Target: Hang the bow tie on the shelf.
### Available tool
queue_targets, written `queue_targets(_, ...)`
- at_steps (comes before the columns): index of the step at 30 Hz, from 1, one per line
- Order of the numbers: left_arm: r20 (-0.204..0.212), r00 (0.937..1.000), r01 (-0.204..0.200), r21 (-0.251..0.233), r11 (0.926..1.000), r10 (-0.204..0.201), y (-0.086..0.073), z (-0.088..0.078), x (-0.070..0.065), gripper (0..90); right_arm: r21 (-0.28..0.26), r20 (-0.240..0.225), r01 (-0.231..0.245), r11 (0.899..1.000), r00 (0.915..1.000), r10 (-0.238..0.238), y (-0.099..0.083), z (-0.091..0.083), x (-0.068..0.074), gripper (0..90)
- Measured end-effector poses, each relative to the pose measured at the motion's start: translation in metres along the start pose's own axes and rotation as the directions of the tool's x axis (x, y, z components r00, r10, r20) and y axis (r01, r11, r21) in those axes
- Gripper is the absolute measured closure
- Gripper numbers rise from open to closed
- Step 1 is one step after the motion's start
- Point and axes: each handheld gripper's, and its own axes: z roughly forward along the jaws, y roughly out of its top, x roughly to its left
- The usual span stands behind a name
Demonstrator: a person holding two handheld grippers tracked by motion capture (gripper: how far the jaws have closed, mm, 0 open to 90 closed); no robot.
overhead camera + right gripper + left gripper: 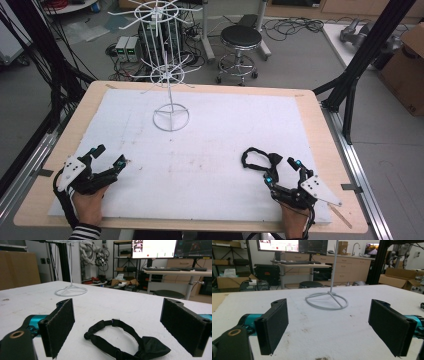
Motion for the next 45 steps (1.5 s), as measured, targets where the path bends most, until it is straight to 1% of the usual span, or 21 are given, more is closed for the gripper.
queue_targets(2, 0.003, 1.0, 0.0, -0.007, 1.0, 0.0, 0.0, -0.001, 0.0, 16.7, 0.008, -0.002, -0.001, 1.0, 1.0, 0.001, 0.0, 0.001, -0.001, 11.1)
queue_targets(3, 0.003, 1.0, -0.005, -0.008, 1.0, 0.005, 0.0, 0.0, -0.001, 16.7, 0.008, -0.003, 0.005, 1.0, 1.0, -0.005, 0.0, 0.002, -0.001, 11.1)
queue_targets(5, 0.002, 0.9998, -0.019, -0.003, 0.9998, 0.019, 0.0, 0.0, -0.002, 16.7, 0.011, -0.002, 0.001, 1.0, 1.0, -0.001, 0.0, 0.001, 0.0, 11.1)
queue_targets(10, 0.005, 1.0, -0.008, -0.007, 0.9999, 0.008, 0.0, -0.001, -0.001, 16.6, 0.01, -0.008, 0.022, 1.0, 0.9997, -0.022, 0.001, 0.002, 0.001, 11.0)
queue_targets(16, 0.008, 0.9999, -0.007, -0.007, 1.0, 0.007, 0.0, -0.001, -0.001, 16.7, 0.001, -0.018, 0.012, 1.0, 0.9998, -0.012, 0.0, 0.001, -0.001, 11.0)
queue_targets(19, 0.008, 0.9999, -0.008, -0.008, 0.9999, 0.008, 0.0, -0.001, -0.001, 16.6, 0.007, -0.027, 0.004, 1.0, 0.9996, -0.004, 0.0, 0.001, -0.001, 11.0)
queue_targets(22, 0.009, 0.9999, -0.012, -0.009, 0.9999, 0.012, 0.0, -0.001, -0.001, 16.6, 0.015, -0.036, 0.016, 1.0, 0.9992, -0.016, 0.001, 0.002, -0.001, 11.0)
queue_targets(24, 0.009, 0.9999, -0.012, -0.009, 0.9999, 0.012, 0.0, -0.001, -0.001, 16.6, 0.044, -0.054, 0.026, 0.999, 0.9982, -0.023, 0.002, 0.004, 0.0, 11.0)
queue_targets(25, 0.009, 0.9999, -0.012, -0.009, 0.9999, 0.012, 0.0, -0.001, -0.001, 16.6, 0.044, -0.054, 0.026, 0.999, 0.9982, -0.023, 0.002, 0.004, 0.0, 11.0)
queue_targets(27, 0.009, 0.9999, -0.012, -0.009, 0.9999, 0.013, 0.0, -0.001, -0.001, 16.6, 0.054, -0.06, 0.043, 0.998, 0.9974, -0.04, 0.003, 0.005, 0.001, 11.1)
queue_targets(30, 0.009, 0.9999, -0.009, -0.01, 0.9999, 0.009, 0.0, -0.001, -0.001, 16.6, 0.059, -0.066, 0.042, 0.997, 0.9971, -0.038, 0.003, 0.006, 0.001, 11.1)
queue_targets(32, 0.009, 0.9999, -0.009, -0.01, 0.9999, 0.009, 0.0, -0.001, -0.001, 16.6, 0.089, -0.077, 0.03, 0.996, 0.9968, -0.023, 0.005, 0.007, 0.001, 11.1)
queue_targets(34, 0.009, 0.9999, -0.01, -0.009, 0.9999, 0.01, 0.0, -0.001, -0.001, 16.6, 0.1, -0.068, 0.039, 0.994, 0.9972, -0.032, 0.009, 0.008, 0.001, 11.1)
queue_targets(36, 0.008, 0.9999, -0.009, -0.009, 0.9999, 0.009, 0.0, -0.001, -0.001, 16.6, 0.106, -0.072, 0.043, 0.993, 0.9968, -0.035, 0.012, 0.008, 0.0, 11.1)
queue_targets(37, 0.009, 0.9999, -0.009, -0.01, 0.9999, 0.009, 0.0, -0.001, -0.001, 16.6, 0.108, -0.082, 0.049, 0.993, 0.9958, -0.04, 0.014, 0.008, -0.001, 11.1)
queue_targets(38, 0.01, 0.9999, -0.007, -0.011, 0.9999, 0.007, 0.0, -0.001, -0.001, 16.6, 0.132, -0.09, 0.047, 0.99, 0.9953, -0.035, 0.019, 0.009, -0.002, 11.1)
queue_targets(39, 0.01, 0.9999, -0.007, -0.011, 0.9999, 0.007, 0.0, -0.001, 0.0, 16.6, 0.141, -0.094, 0.047, 0.989, 0.995, -0.033, 0.021, 0.009, -0.002, 11.1)
queue_targets(40, 0.011, 0.9999, -0.006, -0.011, 0.9999, 0.006, 0.0, -0.001, 0.0, 16.6, 0.141, -0.094, 0.047, 0.989, 0.995, -0.033, 0.021, 0.009, -0.002, 11.1)
queue_targets(42, 0.011, 0.9999, -0.006, -0.011, 0.9999, 0.006, 0.0, -0.001, 0.0, 16.6, 0.16, -0.111, 0.043, 0.986, 0.9935, -0.025, 0.027, 0.01, -0.004, 11.1)
queue_targets(44, 0.01, 0.9999, -0.006, -0.011, 0.9999, 0.006, 0.0, -0.001, 0.0, 16.6, 0.175, -0.132, 0.039, 0.984, 0.9912, -0.015, 0.033, 0.01, -0.006, 11.1)
queue_targets(45, 0.011, 0.9999, -0.006, -0.011, 0.9999, 0.006, 0.0, -0.001, 0.0, 16.6, 0.181, -0.154, 0.036, 0.983, 0.9881, -0.008, 0.038, 0.011, -0.008, 11.1)
